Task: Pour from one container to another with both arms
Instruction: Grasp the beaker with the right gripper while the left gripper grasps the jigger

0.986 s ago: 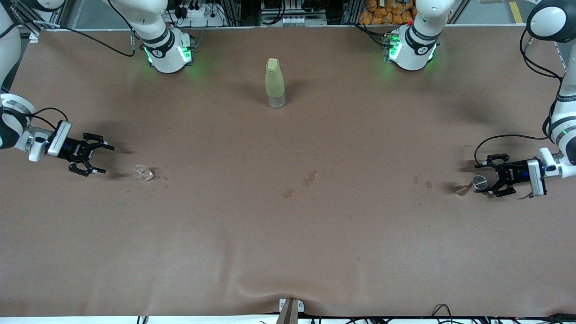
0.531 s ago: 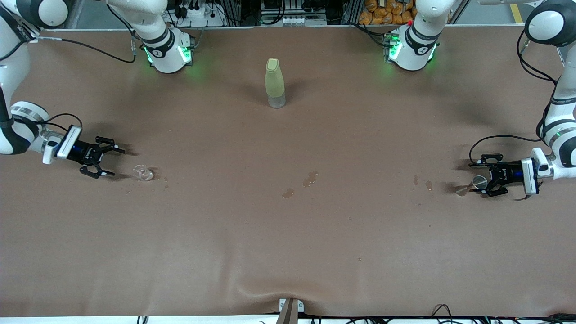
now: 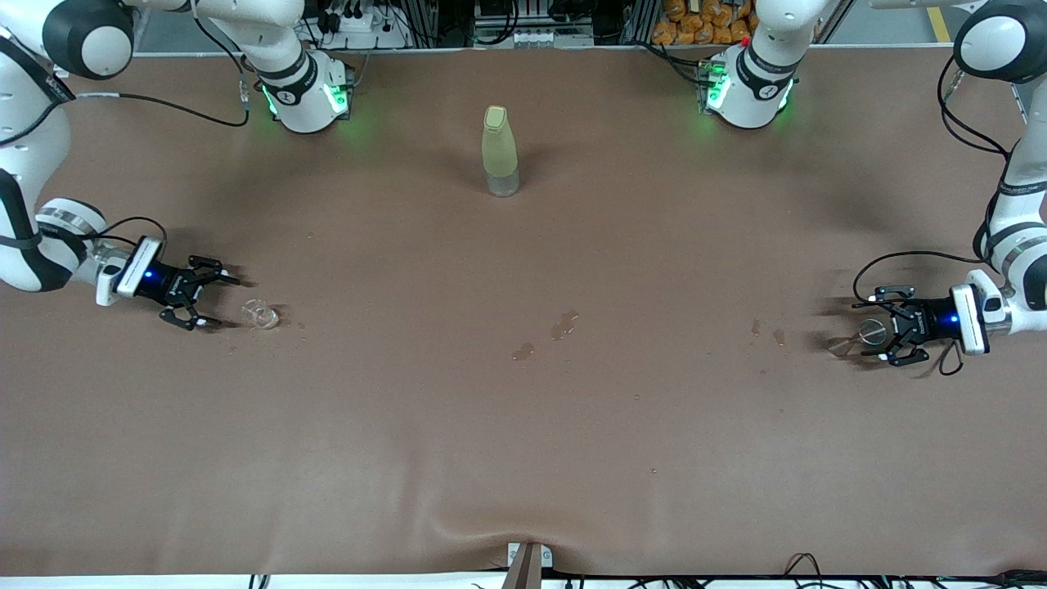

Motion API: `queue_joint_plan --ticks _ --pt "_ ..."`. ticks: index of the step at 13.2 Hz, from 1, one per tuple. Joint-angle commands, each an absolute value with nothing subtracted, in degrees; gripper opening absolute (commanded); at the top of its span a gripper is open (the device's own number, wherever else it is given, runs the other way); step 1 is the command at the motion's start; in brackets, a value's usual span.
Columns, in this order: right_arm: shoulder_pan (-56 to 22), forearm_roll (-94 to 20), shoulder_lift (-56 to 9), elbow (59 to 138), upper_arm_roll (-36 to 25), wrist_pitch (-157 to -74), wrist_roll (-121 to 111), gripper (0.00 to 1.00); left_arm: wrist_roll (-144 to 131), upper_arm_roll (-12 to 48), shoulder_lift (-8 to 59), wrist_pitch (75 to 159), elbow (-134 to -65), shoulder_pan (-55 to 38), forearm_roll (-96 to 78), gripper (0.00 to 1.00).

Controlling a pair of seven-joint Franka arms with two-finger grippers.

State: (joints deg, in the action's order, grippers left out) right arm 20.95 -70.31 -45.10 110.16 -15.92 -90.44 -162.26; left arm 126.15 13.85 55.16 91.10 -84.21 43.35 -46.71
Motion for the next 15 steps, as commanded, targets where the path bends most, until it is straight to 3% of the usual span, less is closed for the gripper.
queue_joint_plan --ticks 1,15 --pt "22.0 -73.9 -48.4 109.7 -15.1 -88.9 -179.9 1.0 131.5 14.1 55.7 90.1 -83.6 43.3 -48.7 1.0" --pt "18.1 -81.3 -51.4 109.7 -12.6 -88.1 -183.9 1.0 134.1 13.3 59.0 90.4 -83.6 43.4 -56.4 1.0"
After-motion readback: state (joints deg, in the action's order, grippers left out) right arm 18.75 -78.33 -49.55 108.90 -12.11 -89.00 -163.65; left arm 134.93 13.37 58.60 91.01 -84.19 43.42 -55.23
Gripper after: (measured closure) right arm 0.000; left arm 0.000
